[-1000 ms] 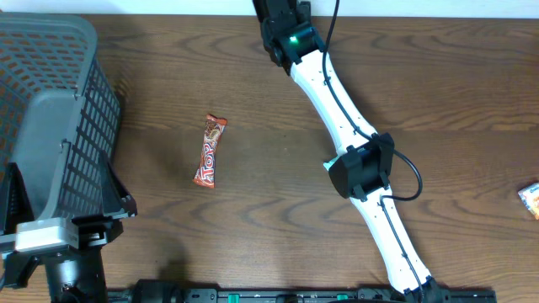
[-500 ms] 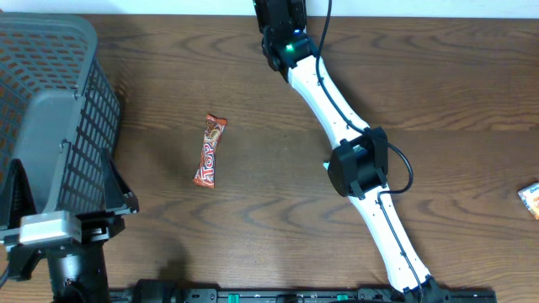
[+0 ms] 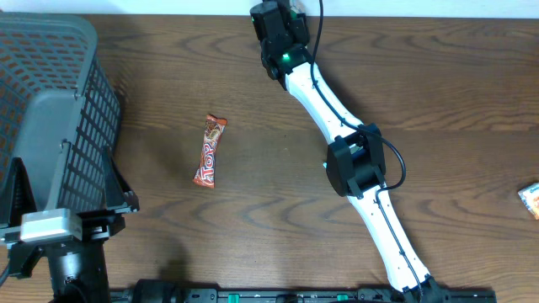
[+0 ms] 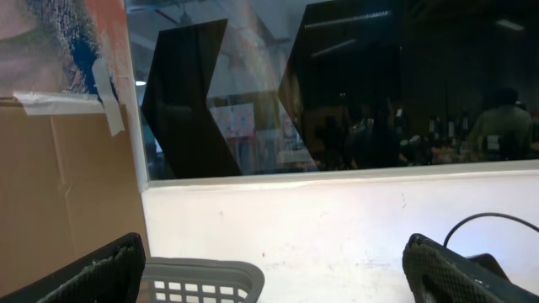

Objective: Scan the item barcode
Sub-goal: 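Carry the green-lidded jar with the right gripper up to the scanner, then move the jar with the right gripper to the right edge and release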

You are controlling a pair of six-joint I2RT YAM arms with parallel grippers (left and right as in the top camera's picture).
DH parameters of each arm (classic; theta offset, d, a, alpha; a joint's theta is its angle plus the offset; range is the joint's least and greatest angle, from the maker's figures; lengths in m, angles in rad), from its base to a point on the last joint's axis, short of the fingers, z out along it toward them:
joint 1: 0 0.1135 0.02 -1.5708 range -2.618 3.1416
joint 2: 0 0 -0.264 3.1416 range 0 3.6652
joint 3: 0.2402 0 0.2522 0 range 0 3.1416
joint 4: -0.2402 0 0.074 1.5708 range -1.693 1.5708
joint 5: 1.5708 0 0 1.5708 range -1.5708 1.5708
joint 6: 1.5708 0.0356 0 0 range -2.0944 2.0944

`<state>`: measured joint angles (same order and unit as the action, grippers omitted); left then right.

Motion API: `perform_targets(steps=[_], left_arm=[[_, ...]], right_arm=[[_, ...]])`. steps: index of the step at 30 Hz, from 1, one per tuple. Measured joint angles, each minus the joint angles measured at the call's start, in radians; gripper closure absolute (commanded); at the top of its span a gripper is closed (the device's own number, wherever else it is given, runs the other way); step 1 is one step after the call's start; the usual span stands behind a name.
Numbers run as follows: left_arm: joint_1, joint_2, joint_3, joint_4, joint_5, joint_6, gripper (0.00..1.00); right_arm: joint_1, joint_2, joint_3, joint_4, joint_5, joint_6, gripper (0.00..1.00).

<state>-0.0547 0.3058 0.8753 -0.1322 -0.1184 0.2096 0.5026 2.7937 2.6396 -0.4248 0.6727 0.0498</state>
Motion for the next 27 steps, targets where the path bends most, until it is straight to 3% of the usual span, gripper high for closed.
perform_targets(steps=[9,15,21,27], left_arm=[[0.000,0.000,0.000,0.000,0.000,0.000,0.02],[0.000,0.000,0.000,0.000,0.000,0.000,0.02],[0.000,0.000,0.000,0.001,0.000,0.000,0.02],[0.000,0.000,0.000,0.006,0.000,0.000,0.02]], right_arm=[[0.025,0.001,0.000,-0.137,0.221,-0.038,0.75],[0.046,0.001,0.000,-0.336,0.388,-0.047,0.74],[0.039,0.001,0.000,-0.707,0.499,0.032,0.71],[-0.015,0.001,0.000,-1.157,0.518,0.332,0.71]])
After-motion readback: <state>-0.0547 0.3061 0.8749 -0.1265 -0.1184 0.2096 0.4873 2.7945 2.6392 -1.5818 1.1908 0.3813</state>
